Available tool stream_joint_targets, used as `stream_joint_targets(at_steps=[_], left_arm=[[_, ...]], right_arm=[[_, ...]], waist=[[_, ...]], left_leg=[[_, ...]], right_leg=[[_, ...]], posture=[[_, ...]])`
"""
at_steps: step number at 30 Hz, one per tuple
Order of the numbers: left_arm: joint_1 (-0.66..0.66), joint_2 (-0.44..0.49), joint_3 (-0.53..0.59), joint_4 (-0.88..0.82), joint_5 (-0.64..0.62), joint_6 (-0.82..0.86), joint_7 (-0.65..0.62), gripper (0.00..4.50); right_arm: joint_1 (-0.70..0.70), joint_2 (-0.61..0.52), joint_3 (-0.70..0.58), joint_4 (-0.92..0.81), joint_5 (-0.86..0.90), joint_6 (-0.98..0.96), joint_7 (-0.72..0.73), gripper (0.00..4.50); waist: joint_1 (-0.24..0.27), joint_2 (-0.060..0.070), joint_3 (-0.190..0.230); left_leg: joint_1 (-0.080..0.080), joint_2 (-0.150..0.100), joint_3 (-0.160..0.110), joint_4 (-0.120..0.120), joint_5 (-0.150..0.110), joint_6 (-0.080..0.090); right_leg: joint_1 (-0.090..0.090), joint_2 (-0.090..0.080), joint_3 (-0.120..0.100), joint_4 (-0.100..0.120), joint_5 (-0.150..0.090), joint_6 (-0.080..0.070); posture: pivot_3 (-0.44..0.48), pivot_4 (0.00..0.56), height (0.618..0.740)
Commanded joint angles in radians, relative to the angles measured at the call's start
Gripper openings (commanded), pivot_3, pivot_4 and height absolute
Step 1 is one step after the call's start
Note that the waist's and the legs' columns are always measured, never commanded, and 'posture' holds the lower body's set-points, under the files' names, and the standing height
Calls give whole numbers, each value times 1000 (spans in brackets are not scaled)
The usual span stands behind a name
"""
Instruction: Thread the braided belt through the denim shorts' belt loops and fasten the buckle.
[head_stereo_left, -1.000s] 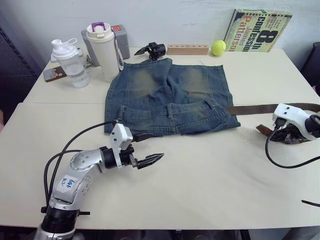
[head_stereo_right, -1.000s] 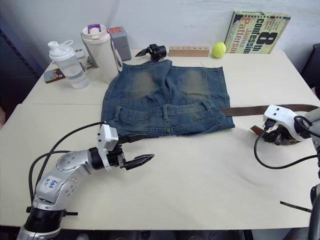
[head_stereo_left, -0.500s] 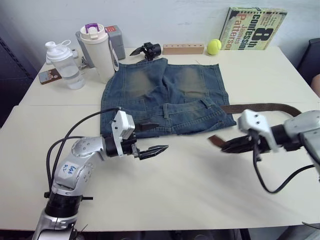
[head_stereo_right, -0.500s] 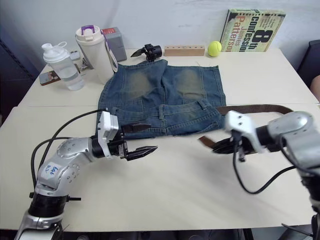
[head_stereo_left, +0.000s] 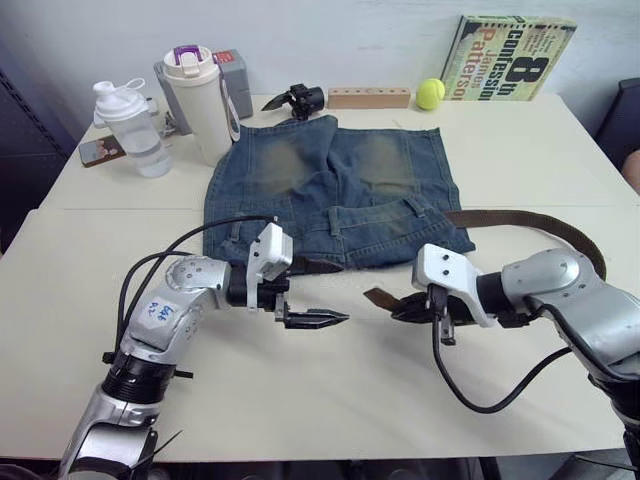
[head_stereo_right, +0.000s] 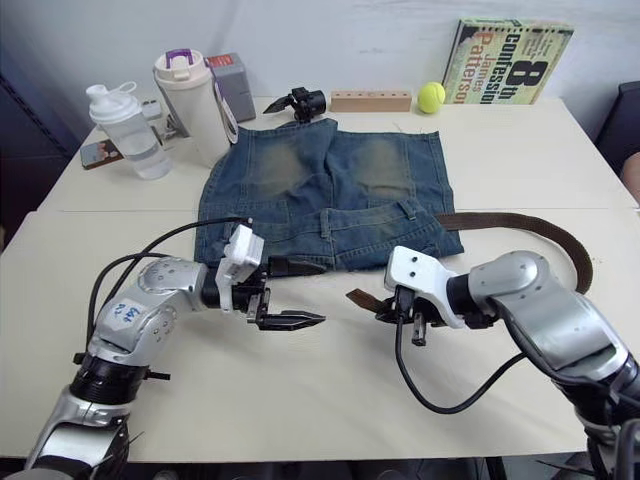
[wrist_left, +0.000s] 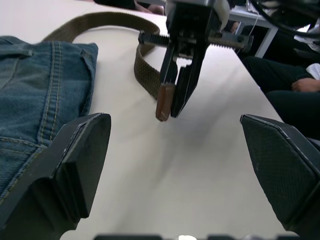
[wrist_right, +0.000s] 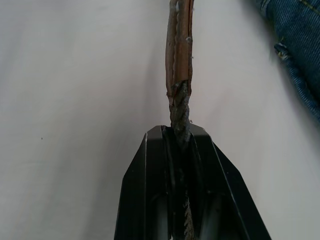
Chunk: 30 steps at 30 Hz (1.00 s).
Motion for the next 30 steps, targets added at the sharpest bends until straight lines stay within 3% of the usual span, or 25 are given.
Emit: stream_joint_targets(at_steps=[1,7,8,10,18,26,29,30], left_arm=[[-61,-34,-32,33,23,-49,-31,4500],[-79,-61,-71,64,47,-62,-55,4500],[-78,-62,-75,63,48,-60,-60,4251],[-74,-58,-83,61,53,-60,-71,3710],[-63,-45,-108,86,92,-87,-109,48],[-61,-46,-98,97,89,-81,-114,48],[-61,-70,-67,93,64,-36,-62,48],[-59,-78,-54,91,52,-21,-45,12]], right_arm=[[-55,41,30,-89,33,28,-27,52],[-57,50,50,-131,57,52,-56,52],[-56,49,48,-135,62,55,-59,14],[-54,43,40,-140,72,59,-62,0],[-68,49,29,-135,96,80,-95,0],[-89,71,28,-108,101,86,-129,0],[-96,88,10,-72,85,76,-163,0],[-99,97,-2,-57,81,76,-181,438]], waist=[[-1,0,0],[-1,0,0],[-1,0,0],[-1,0,0],[-1,0,0],[-1,0,0],[-1,0,0],[-2,0,0]], left_leg=[[0,0,0,0,0,0],[0,0,0,-1,0,0],[0,0,0,-1,0,0],[0,0,0,-1,0,0],[0,0,0,-1,0,0],[0,0,0,-1,0,0],[0,0,0,-1,0,0],[0,0,0,0,0,0]], right_leg=[[0,0,0,0,0,0],[0,0,0,0,0,0],[0,0,0,0,0,0],[0,0,0,0,0,0],[0,0,0,0,0,0],[0,0,0,0,0,0],[0,0,0,0,0,0],[0,0,0,0,0,0]], posture=[[0,150,657],[0,150,657],[0,150,657],[0,150,657],[0,150,657],[0,150,657],[0,150,657],[0,150,657]])
